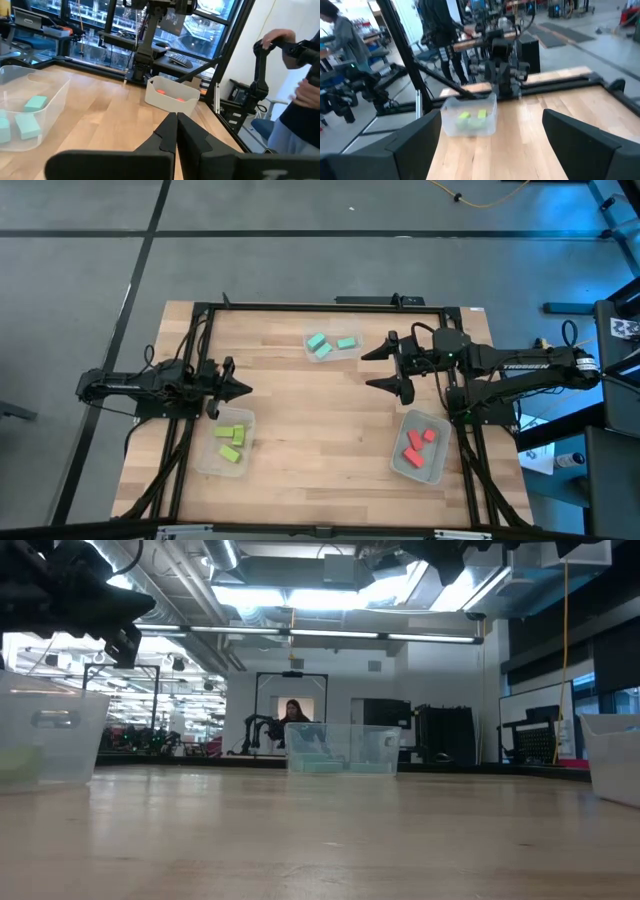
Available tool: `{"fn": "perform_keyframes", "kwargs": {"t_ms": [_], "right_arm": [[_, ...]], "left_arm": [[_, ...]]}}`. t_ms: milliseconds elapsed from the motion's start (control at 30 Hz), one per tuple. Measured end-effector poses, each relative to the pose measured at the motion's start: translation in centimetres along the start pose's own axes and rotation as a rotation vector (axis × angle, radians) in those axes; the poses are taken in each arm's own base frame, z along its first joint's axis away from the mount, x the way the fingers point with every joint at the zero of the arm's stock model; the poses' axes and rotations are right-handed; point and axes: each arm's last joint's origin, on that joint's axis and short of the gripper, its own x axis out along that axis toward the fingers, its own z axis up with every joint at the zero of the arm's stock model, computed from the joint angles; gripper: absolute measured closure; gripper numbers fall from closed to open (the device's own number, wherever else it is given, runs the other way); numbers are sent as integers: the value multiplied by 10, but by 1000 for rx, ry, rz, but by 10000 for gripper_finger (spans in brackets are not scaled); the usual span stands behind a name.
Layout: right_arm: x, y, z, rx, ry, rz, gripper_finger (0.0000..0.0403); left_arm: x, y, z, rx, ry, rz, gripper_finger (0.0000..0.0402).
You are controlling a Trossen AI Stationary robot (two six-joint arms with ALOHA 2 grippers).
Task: Sort & place blocks by color
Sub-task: Return to Home Position
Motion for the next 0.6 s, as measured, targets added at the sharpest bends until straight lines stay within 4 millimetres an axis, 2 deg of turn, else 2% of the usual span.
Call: {"fn": "perform_keyframes", "kwargs": {"t_ms": [200,333,467,600], "right_arm": [[-24,6,5,-94,-75,0,52],[-40,3,-29,-115,-113,-19,52],[-55,-2,-66,-61,-265,5,52],[-69,-7,-103,-51,-338,23,52]], "left_arm": [[0,0,0,0,0,0,391],[0,0,0,0,-2,-1,384],[0,0,0,1,-3,-1,380],[0,0,0,1,-3,-1,382]]}}
